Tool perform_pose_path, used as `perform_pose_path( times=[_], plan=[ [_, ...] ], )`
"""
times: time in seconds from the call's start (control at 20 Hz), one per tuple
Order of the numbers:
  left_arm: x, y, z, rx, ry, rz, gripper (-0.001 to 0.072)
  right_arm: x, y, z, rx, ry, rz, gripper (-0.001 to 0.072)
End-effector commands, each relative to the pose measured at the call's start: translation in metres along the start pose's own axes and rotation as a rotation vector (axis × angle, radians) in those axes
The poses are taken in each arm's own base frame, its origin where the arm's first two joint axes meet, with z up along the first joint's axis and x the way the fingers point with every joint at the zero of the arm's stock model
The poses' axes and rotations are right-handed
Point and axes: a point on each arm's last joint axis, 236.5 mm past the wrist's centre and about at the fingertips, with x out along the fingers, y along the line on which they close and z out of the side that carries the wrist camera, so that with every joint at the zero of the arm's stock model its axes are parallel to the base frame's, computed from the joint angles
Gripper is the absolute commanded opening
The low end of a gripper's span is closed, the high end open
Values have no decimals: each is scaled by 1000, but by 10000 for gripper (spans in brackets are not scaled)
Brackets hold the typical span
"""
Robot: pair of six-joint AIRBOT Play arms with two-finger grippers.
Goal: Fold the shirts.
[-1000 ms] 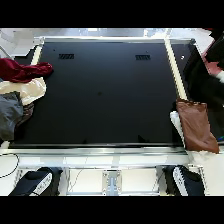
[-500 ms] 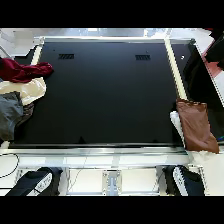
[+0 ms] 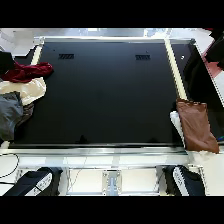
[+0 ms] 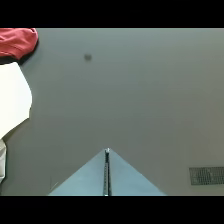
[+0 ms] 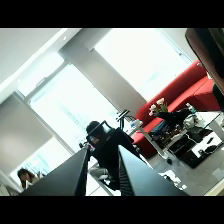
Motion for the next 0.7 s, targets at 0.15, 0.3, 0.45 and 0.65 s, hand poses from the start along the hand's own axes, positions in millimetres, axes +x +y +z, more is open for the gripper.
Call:
perform_pose_path(
  times=[0.15,0.3,0.45,0.65],
  plan=[
    [2,-1,0,-1,5,-3,8,-40,79,-154,-282,553,548,343],
    [2,-1,0,-1,5,-4,8,-120,37,-247,-357,1090,623,343],
    [2,-3,0,-1,5,-12,9,-179,3,-277,-323,1425,598,341],
    [2,-3,0,-1,5,-11,8,-205,-8,-294,-198,1560,485,333]
  ],
)
